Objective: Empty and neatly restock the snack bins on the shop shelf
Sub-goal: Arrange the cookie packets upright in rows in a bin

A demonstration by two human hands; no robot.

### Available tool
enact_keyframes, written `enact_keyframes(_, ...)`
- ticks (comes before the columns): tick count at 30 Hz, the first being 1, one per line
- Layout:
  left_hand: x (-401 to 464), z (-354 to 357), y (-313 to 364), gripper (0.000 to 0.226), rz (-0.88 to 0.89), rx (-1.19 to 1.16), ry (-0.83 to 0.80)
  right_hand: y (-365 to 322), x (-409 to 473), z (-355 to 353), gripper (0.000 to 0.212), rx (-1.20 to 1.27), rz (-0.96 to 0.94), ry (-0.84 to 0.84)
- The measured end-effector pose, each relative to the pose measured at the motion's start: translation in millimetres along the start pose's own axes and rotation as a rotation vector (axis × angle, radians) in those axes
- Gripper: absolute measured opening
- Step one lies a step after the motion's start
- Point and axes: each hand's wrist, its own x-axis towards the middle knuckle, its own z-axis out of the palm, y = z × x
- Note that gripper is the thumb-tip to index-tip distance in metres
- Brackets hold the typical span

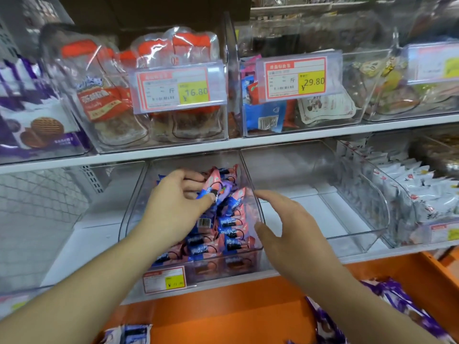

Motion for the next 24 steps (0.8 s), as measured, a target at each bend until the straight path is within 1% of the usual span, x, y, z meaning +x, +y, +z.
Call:
enact_keyframes(3, 37, 12, -7, 0.018, 0.113, 0.226, 0.008, 4, 1, 3, 0.062, -0.042, -0.002, -0.037)
enact_keyframes(4, 47, 18, -7, 0.019, 0.151, 0.285, -0.006, 6, 1, 3, 0.063, -0.044, -0.005, -0.039)
enact_keyframes(6, 70, 34, -13, 0.020, 0.218, 0.326, -0.023, 8, 3, 4, 0.062, -0.040, -0.003, -0.041)
enact_keyframes(8, 89, 48, -17, 0.021, 0.233, 0.347, -0.055, 11, 4, 3, 0.061, -0.029, -0.004, -0.039)
enact_keyframes(11, 105, 64, -22, 0.021, 0.201, 0.470, -0.128, 14, 5, 3, 0.059, -0.020, -0.014, -0.037)
enact_keyframes(13, 110, 70, -25, 0.019, 0.181, 0.482, -0.126, 15, 5, 3, 0.059, -0.028, -0.024, -0.040)
enact_keyframes(17, 110, 74, -23, 0.012, 0.131, 0.392, -0.107, 16, 6, 5, 0.057, -0.020, -0.022, -0.043)
enact_keyframes(20, 109, 68, -20, 0.016, 0.137, 0.321, -0.095, 15, 6, 5, 0.057, -0.013, -0.011, -0.049)
enact_keyframes(22, 107, 62, -22, 0.017, 0.150, 0.339, -0.123, 14, 5, 5, 0.056, -0.015, -0.008, -0.046)
enact_keyframes(24, 103, 58, -25, 0.014, 0.164, 0.409, -0.169, 12, 4, 5, 0.056, -0.020, -0.006, -0.049)
